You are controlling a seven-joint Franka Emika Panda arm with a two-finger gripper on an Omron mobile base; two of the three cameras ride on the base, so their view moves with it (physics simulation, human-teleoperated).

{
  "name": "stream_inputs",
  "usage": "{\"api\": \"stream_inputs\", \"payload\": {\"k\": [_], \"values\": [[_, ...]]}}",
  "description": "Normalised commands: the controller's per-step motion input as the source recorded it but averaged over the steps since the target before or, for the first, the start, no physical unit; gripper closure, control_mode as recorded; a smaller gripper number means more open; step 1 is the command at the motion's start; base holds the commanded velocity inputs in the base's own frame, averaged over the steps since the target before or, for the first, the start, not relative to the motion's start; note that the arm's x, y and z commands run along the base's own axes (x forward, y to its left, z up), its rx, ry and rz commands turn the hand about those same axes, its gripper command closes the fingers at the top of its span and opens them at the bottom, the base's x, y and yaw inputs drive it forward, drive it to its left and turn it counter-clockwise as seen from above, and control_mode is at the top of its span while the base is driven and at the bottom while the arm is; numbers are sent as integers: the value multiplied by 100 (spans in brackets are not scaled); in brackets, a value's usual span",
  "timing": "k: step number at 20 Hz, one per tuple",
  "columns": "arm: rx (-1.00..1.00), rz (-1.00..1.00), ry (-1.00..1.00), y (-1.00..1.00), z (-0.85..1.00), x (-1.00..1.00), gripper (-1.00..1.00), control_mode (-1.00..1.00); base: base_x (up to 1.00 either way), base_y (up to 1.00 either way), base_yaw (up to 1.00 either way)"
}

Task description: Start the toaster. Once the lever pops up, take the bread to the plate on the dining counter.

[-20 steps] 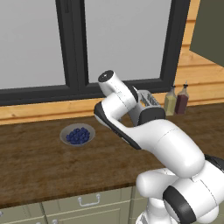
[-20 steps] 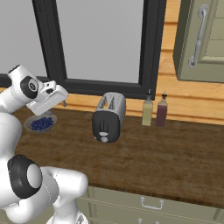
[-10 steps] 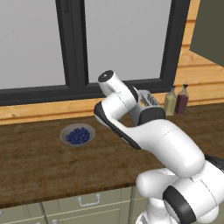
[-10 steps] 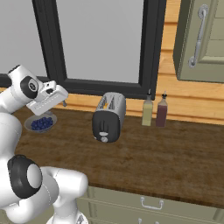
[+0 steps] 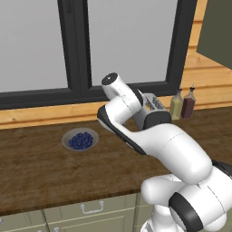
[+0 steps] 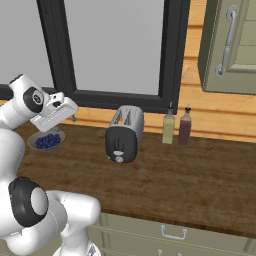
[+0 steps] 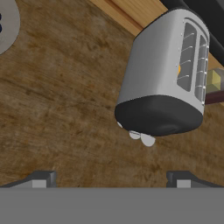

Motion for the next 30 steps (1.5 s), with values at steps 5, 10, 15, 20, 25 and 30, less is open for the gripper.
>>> {"api": "stream_inputs", "payload": {"k": [5, 10, 15, 20, 25, 30], "values": [[0, 0, 0, 0, 0, 0, -100, -100, 0, 0, 0], [0, 0, 0, 0, 0, 0, -100, -100, 0, 0, 0], [0, 0, 0, 0, 0, 0, -100, -100, 0, 0, 0], [0, 0, 0, 0, 0, 0, -100, -100, 0, 0, 0], [0, 0, 0, 0, 0, 0, -100, -100, 0, 0, 0], [0, 0, 0, 0, 0, 0, -100, -100, 0, 0, 0]]}}
